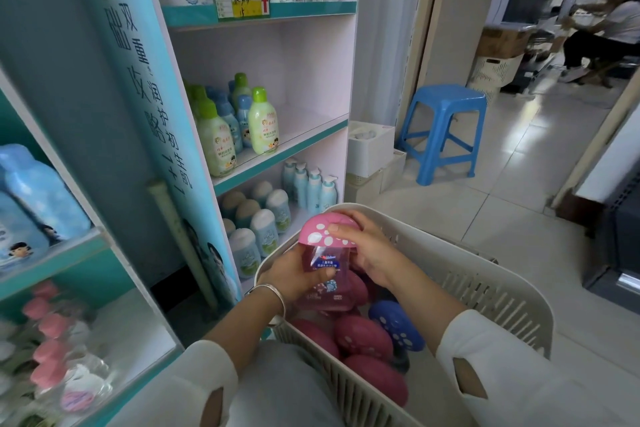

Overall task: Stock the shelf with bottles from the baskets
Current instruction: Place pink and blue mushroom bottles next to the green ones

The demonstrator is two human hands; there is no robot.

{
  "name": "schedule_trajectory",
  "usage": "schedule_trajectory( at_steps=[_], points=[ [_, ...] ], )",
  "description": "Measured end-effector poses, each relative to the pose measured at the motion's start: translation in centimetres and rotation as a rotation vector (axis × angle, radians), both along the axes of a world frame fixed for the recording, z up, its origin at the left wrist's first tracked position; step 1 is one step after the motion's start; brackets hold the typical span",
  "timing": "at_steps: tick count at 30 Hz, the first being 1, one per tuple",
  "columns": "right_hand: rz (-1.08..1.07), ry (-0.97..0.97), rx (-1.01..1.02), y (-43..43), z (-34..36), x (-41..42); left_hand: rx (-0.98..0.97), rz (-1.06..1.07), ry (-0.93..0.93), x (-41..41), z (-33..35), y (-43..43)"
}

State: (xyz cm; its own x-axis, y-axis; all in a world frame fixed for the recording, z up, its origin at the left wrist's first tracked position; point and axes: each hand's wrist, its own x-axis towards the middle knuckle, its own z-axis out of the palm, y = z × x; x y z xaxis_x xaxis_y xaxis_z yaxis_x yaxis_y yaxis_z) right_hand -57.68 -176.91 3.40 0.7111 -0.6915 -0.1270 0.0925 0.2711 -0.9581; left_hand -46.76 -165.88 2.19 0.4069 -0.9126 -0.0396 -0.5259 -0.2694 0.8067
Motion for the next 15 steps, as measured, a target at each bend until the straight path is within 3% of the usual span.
schedule_trajectory(
  at_steps=[6, 12, 15],
  points=[
    [-0.062, -0.007, 0.010, -0.3, 1.5, 0.4, -0.161, 0.173, 0.194, -0.3, 1.3, 0.4],
    [-0.032, 0.413, -0.345, -0.4, -2.1, -0.4, -0.310, 0.276, 0.268, 0.4, 3.7, 1.7],
    [-0.084, 0.501, -0.435, -0.1, -3.7, 0.0, -0.309, 0.263, 0.257, 1.0, 4.7, 2.6]
  ],
)
